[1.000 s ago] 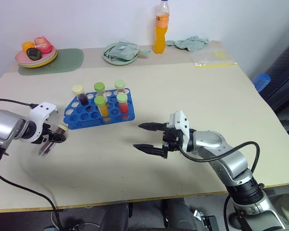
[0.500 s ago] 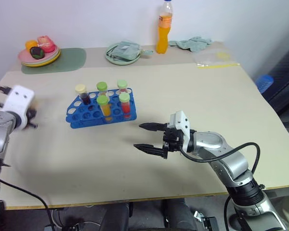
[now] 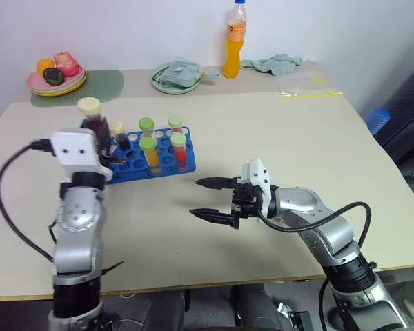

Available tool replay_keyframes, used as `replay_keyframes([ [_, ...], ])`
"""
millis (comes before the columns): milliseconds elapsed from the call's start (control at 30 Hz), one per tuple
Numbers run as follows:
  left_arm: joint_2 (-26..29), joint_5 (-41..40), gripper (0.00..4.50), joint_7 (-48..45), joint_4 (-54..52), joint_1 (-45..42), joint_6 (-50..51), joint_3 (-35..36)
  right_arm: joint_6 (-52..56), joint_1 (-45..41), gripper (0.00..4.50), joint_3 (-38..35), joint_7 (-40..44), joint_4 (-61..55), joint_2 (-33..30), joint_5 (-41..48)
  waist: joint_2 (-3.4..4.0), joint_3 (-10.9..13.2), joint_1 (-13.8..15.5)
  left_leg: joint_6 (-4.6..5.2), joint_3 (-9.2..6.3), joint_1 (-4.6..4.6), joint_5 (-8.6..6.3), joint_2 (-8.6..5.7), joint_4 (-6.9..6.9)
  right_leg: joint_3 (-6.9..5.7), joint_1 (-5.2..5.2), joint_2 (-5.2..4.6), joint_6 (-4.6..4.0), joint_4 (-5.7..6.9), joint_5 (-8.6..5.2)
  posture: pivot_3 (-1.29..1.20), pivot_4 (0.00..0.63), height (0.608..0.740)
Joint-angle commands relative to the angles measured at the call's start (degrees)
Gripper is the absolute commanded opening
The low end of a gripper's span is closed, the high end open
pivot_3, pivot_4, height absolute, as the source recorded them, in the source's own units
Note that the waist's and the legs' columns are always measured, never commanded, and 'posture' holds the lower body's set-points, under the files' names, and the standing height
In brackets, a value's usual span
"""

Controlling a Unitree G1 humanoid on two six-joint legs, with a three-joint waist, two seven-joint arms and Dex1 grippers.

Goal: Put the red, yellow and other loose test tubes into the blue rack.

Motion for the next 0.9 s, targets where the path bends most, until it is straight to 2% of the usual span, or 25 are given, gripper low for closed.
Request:
replay_keyframes([
  [33,-1.0,4.9,0.73,3.5,2.4,0.0,-2.7,-0.8,-0.4,-0.5,3.64,-0.4,-0.3,-1.1,0.5,0.4,0.0,0.0,-0.2,0.0,0.0,0.0,0.0,0.02,0.0,0.0,0.0,0.04,0.0,0.0,0.0,0.0,0.15,0.74],
  [200,-1.4,6.3,0.73,2.3,4.5,0.4,-0.3,-2.2,0.1,0.3,3.64,-0.9,-1.5,-2.2,0.3,0.4,0.0,0.0,0.0,0.0,-0.02,0.0,0.0,0.03,0.0,0.01,-0.01,0.06,0.0,-0.01,0.0,0.0,0.15,0.74],
  [600,-5.1,2.3,0.73,0.5,8.3,-2.9,2.3,-2.1,-0.1,0.4,3.64,-0.8,-1.8,-2.4,0.0,0.7,0.0,0.0,0.0,0.0,-0.05,0.0,0.0,0.01,0.03,-0.03,0.04,0.05,0.0,-0.02,0.0,0.0,0.15,0.74],
  [900,-6.5,2.5,0.73,0.6,6.8,-1.0,1.9,-2.7,-0.2,0.3,3.64,-0.7,-1.5,-2.4,-0.2,0.7,0.0,0.0,0.0,0.0,-0.05,0.0,0.0,0.01,0.04,-0.04,0.06,0.05,0.0,-0.03,0.0,0.0,0.15,0.74],
])
